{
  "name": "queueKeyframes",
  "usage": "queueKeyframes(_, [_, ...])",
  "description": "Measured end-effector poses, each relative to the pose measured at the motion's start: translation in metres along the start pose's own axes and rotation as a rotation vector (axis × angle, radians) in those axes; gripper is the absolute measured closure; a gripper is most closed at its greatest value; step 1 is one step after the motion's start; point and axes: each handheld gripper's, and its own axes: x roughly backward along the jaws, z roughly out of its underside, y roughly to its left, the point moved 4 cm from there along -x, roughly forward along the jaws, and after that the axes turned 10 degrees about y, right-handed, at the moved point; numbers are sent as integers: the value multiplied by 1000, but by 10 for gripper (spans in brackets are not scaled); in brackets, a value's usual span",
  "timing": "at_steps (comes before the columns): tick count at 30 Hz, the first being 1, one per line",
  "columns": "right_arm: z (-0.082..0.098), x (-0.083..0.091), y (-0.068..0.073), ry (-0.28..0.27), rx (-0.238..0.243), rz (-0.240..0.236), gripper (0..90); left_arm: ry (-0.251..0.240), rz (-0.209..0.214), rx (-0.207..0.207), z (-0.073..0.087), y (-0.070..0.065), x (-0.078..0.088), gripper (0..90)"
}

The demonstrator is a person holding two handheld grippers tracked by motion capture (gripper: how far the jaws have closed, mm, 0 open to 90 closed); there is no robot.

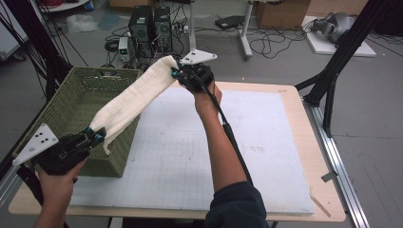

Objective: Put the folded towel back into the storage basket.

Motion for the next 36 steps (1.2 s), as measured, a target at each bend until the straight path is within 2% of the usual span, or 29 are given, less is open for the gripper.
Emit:
queueKeyframes(6, [-17,-19,8,0,8,-14,816,-23,-25,31,0,9,10,814])
queueKeyframes(13, [-41,-49,21,11,23,-27,816,-10,-65,29,4,16,16,814])
queueKeyframes(15, [-46,-55,23,19,30,-31,815,-15,-76,43,6,19,19,814])
queueKeyframes(16, [-53,-63,28,24,37,-35,815,-17,-88,51,7,22,23,814])
queueKeyframes(21, [-69,-83,42,36,44,-51,815,-12,-117,57,10,27,29,814])
queueKeyframes(25, [-82,-97,55,41,63,-44,815,-21,-137,103,15,36,37,814])
queueKeyframes(28, [-88,-106,63,38,83,-39,816,-13,-148,115,18,39,38,814])
queueKeyframes(31, [-90,-114,68,44,70,-45,815,-10,-157,126,20,42,40,814])
queueKeyframes(36, [-92,-128,75,45,79,-49,815,9,-181,128,24,45,40,813])
